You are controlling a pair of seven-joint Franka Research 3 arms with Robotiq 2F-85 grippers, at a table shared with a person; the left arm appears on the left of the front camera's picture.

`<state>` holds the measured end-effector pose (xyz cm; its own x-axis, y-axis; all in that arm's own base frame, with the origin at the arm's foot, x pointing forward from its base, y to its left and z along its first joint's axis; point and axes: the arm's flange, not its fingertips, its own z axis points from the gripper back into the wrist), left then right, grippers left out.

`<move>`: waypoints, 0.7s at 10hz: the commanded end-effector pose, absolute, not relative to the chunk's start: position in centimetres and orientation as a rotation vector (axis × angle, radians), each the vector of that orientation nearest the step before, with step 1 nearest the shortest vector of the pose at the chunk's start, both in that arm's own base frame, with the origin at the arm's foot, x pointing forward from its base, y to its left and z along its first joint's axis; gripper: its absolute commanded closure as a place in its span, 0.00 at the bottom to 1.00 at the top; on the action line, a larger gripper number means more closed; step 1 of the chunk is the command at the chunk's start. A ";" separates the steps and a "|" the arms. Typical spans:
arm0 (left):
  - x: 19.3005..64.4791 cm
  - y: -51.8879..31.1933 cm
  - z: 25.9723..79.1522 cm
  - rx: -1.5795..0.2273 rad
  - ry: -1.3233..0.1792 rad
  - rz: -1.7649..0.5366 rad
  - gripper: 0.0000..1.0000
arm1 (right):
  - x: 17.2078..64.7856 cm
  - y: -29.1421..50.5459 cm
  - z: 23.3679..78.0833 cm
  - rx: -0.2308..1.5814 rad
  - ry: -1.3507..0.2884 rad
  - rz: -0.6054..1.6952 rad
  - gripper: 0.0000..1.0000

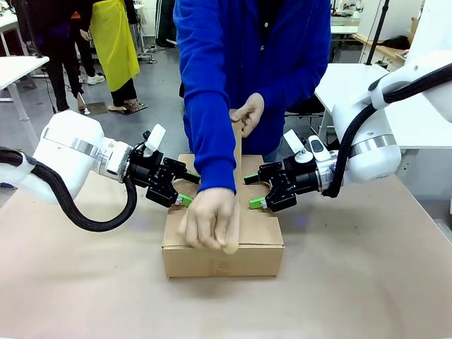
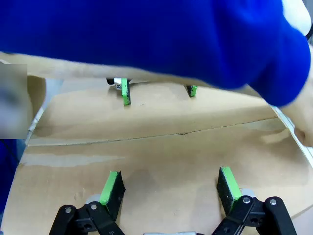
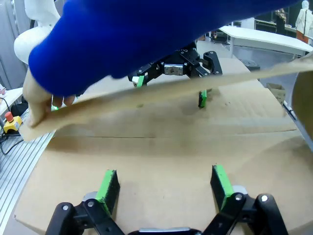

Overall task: Pack the gift set into the box.
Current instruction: Press and hold the closed box until the human finishes sealing it.

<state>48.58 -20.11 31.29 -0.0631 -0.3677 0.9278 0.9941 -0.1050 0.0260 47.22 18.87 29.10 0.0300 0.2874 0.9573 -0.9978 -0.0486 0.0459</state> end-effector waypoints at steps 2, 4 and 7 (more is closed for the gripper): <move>48.5 -20.1 31.2 -0.968 -0.902 -1.472 0.00 | 47.3 18.8 29.1 1.043 -0.950 1.348 0.00; 48.5 -20.1 31.2 -0.968 -0.902 -1.472 0.00 | 47.3 18.8 29.1 1.043 -0.950 1.348 0.00; 48.5 -20.1 31.2 -0.968 -0.902 -1.472 0.00 | 47.3 18.8 29.1 1.043 -0.950 1.348 0.00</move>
